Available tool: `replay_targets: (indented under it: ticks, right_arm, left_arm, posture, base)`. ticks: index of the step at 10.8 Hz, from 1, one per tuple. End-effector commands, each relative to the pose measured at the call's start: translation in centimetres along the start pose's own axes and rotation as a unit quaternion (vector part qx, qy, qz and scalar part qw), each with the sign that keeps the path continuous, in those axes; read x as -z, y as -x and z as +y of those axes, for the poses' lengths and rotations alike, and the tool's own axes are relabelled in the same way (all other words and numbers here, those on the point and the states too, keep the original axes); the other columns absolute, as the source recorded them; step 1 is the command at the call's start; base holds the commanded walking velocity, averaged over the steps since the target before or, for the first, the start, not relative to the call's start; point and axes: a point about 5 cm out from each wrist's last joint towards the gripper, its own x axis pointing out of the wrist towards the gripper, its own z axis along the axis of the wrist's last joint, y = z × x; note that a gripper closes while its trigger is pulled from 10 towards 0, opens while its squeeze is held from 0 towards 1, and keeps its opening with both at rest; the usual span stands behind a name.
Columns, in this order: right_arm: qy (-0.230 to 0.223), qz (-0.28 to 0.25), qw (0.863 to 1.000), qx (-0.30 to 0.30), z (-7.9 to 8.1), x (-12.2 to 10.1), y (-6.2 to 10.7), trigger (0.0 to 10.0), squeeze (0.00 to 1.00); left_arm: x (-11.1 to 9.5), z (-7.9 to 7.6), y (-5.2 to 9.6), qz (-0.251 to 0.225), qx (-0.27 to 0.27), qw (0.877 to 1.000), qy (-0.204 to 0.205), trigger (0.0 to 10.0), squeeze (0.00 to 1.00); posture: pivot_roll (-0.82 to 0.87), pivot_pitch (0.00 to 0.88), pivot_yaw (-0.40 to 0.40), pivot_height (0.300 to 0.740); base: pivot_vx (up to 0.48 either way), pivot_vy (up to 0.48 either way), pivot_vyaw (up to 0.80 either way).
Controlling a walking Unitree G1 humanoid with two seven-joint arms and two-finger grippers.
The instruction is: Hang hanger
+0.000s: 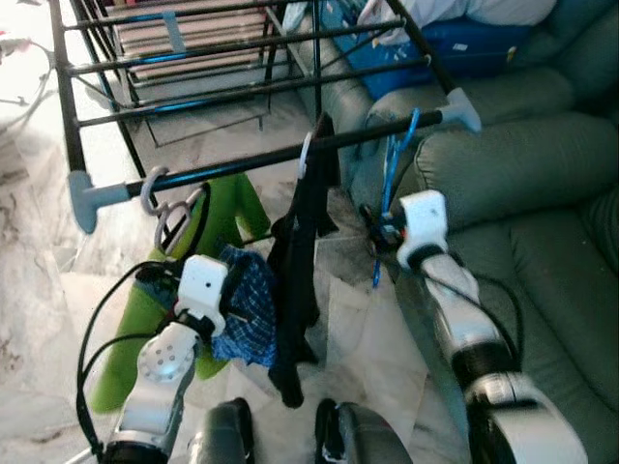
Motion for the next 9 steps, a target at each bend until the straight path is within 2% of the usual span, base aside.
replay_targets:
  ticks: [1, 3, 5, 6, 7, 9]
  right_arm:
    - [0.001, 0.036, 0.999, 0.008, -0.6, 1.2, 0.3, 10.0, 0.00]
    - [0.014, 0.069, 0.996, 0.045, -2.3, 2.5, 1.2, 10.0, 0.00]
    - [0.019, 0.049, 0.994, 0.093, -4.9, 2.2, 2.1, 10.0, 0.00]
    - [0.015, 0.041, 0.995, 0.095, -5.5, 1.8, 2.1, 10.0, 0.00]
    - [0.013, 0.031, 0.996, 0.077, -5.8, 1.2, 1.8, 10.0, 0.00]
    - [0.025, 0.020, 0.999, -0.001, -6.6, -0.5, 1.0, 10.0, 0.00]
  left_arm:
    - [-0.2, -0.2, 0.0, -0.001, 0.004, 1.000, -0.005, 10.0, 0.00]
    - [-0.1, -0.3, 0.1, 0.002, 0.003, 1.000, -0.006, 10.0, 0.00]
    - [-0.1, -0.4, -0.1, 0.003, 0.009, 1.000, -0.007, 10.0, 0.00]
    - [-0.1, -0.5, -0.3, 0.004, 0.012, 1.000, -0.007, 10.0, 0.00]
    - [-0.1, -0.6, -0.5, 0.006, 0.019, 1.000, -0.010, 10.0, 0.00]
    - [0.0, -0.7, -0.3, 0.008, 0.018, 1.000, -0.013, 10.0, 0.00]
  posture:
    - [0.04, 0.198, -0.079, 0.740]
    - [0.04, 0.198, -0.080, 0.740]
    - [0.02, 0.201, -0.069, 0.740]
    - [0.01, 0.206, -0.067, 0.740]
    - [0.01, 0.216, -0.064, 0.740]
    - [0.01, 0.227, -0.063, 0.740]
  base:
    - [0.000, 0.000, 0.00]
    - [0.000, 0.000, 0.00]
    - [0.000, 0.000, 0.00]
    - [0.000, 0.000, 0.00]
    - [0.000, 0.000, 0.00]
    - [0.000, 0.000, 0.00]
